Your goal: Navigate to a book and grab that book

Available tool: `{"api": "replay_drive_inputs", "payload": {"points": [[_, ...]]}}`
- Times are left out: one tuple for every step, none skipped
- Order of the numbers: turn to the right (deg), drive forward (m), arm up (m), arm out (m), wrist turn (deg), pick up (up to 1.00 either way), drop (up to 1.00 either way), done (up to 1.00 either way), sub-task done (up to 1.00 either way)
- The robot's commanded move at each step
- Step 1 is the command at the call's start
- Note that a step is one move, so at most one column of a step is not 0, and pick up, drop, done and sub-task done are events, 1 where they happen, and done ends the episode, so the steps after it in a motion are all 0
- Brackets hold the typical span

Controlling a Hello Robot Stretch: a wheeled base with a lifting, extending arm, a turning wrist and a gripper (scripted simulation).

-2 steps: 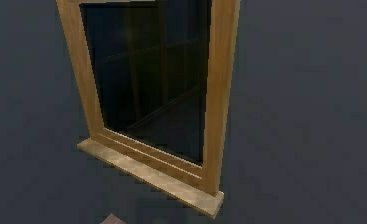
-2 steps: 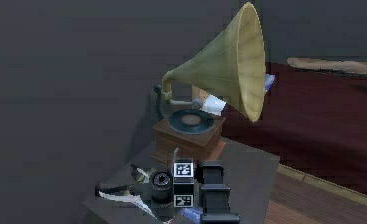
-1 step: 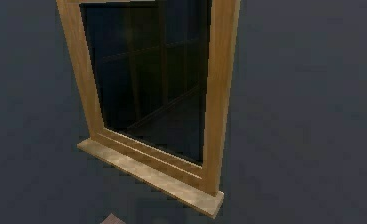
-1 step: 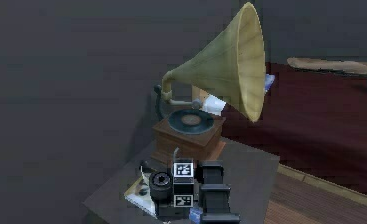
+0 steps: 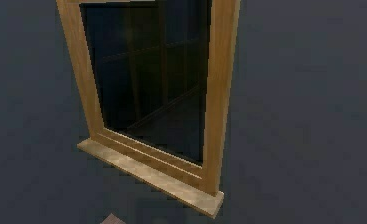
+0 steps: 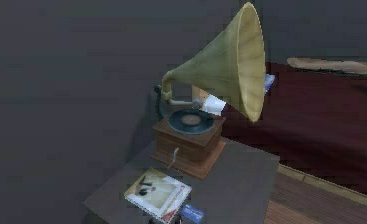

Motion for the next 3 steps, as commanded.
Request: {"api": "replay_drive_inputs", "payload": {"points": [[0.0, 0.00, 0.00, 0.00, 0.0, 1.00, 0.00, 0.00, 0.00], [0.0, 0.00, 0.10, 0.00, 0.0, 0.00, 0.00, 0.00, 0.00], [0.0, 0.00, 0.00, 0.00, 0.0, 0.00, 0.00, 1.00, 0.00]]}}
